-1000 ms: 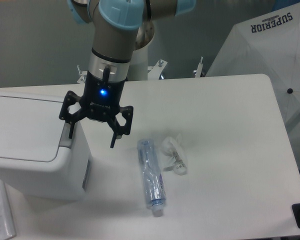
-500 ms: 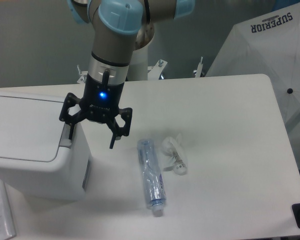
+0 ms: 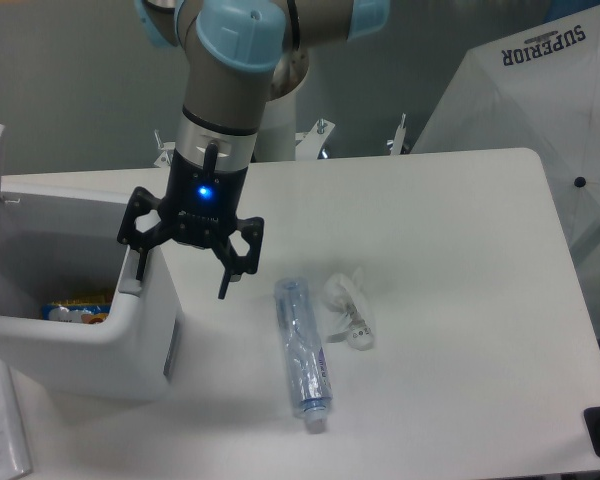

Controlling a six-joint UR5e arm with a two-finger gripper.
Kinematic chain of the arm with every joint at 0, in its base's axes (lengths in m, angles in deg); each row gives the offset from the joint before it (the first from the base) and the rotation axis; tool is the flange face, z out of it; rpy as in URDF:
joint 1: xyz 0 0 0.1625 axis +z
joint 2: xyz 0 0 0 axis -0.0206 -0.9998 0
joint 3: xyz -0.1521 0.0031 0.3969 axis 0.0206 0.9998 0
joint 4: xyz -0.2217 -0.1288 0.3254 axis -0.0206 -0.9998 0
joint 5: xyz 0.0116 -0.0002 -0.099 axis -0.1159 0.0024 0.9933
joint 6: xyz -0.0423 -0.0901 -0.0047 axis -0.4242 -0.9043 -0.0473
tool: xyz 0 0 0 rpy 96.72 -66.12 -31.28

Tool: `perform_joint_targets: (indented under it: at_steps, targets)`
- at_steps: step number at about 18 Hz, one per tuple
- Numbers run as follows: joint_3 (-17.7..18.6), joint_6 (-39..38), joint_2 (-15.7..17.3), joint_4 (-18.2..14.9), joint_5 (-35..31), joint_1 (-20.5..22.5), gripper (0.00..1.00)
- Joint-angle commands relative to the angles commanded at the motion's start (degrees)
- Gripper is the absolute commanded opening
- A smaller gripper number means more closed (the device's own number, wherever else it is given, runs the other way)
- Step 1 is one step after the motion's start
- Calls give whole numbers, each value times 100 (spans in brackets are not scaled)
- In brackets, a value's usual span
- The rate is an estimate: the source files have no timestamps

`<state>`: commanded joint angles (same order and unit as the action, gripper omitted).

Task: Open the trash can
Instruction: 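Move the gripper away from the trash can back above the bottle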

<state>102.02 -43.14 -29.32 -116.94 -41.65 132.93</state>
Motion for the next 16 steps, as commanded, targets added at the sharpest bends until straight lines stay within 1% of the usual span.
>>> perform_joint_targets:
  at_steps: [2,4,6,8,10,12,14,16]
  targets:
    - [-237,35,-35,9,0,9,100]
    - [-378,105,-131,149,-9,79,100]
    - [-396,359,-219,368,-79,201,100]
    - [-353,815,-333,413,-385,403,100]
    - [-265,1430,-535,422,-1025,562,100]
    - [-116,2150,-834,457,-1702,833,100]
    - [-63,2757,-1141,510,-1942,992,100]
    - [-97,3163,-1423,519,-1960,1282,100]
